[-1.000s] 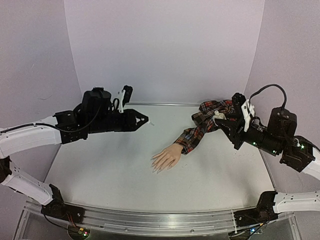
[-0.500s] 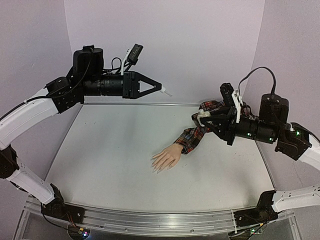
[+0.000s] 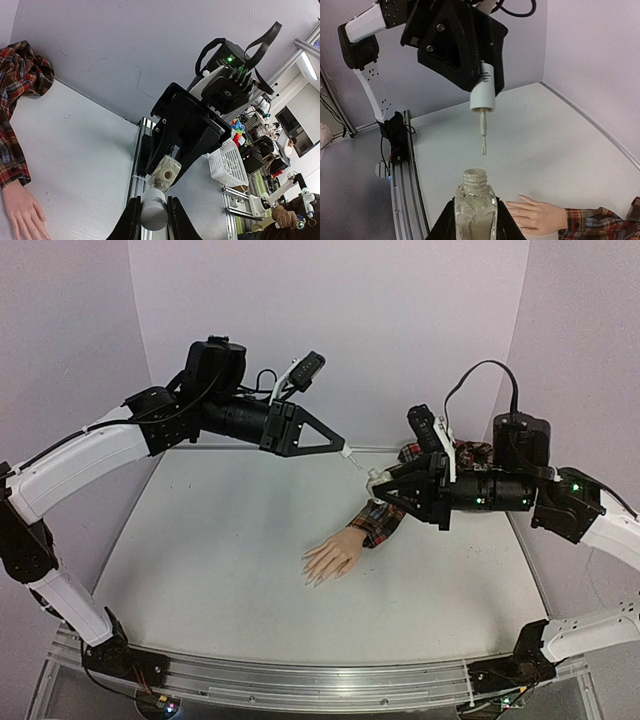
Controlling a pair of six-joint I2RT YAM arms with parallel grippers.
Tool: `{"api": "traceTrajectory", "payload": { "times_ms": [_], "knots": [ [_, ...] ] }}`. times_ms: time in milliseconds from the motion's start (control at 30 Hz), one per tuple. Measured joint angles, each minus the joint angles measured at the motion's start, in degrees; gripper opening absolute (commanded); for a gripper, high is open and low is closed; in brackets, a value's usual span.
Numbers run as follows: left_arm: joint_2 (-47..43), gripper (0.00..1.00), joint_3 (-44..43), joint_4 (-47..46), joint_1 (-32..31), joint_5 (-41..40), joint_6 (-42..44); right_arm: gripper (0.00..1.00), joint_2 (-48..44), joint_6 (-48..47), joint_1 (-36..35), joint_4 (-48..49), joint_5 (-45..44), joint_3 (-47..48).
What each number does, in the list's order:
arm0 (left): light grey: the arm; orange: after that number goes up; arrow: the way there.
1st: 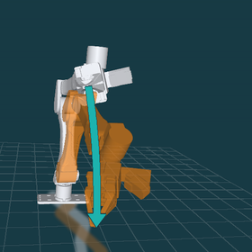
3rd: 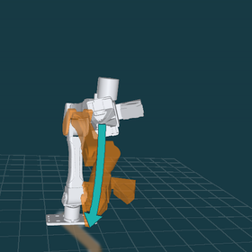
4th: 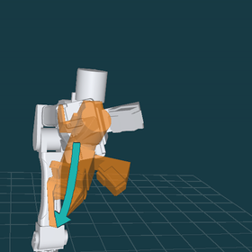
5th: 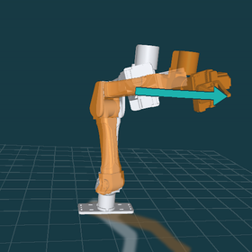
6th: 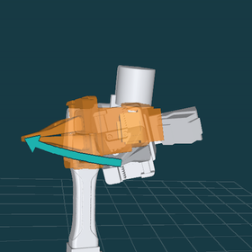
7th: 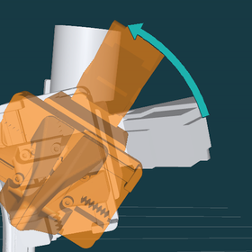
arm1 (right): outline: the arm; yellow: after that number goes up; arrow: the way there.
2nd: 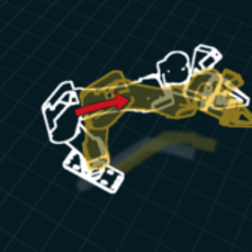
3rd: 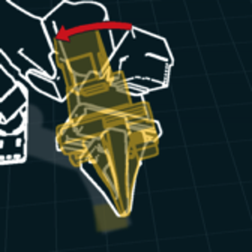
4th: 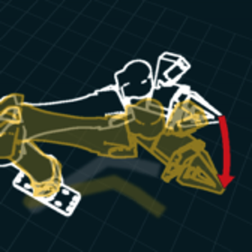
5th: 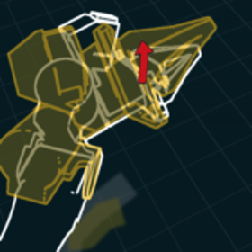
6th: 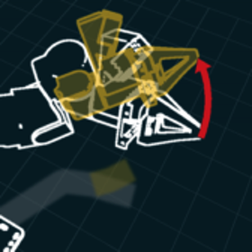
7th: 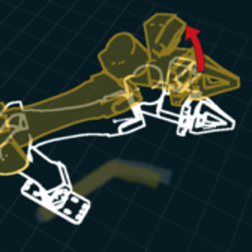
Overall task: Paint the nails
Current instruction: Close the nail polish bottle cap on the nail polish bottle.
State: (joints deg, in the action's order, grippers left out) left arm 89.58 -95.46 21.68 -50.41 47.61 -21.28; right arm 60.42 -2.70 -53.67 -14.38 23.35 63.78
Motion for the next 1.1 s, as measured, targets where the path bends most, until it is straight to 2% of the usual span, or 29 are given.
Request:
{"api": "traceTrajectory", "payload": {
  "times_ms": [1100],
  "knots": [
    [0.92,0.00,-2.03,1.45,0.00,2.34,0.50,0.00,2.81,-0.54,0.00,-0.42,-0.53,2.10]
  ]
}}
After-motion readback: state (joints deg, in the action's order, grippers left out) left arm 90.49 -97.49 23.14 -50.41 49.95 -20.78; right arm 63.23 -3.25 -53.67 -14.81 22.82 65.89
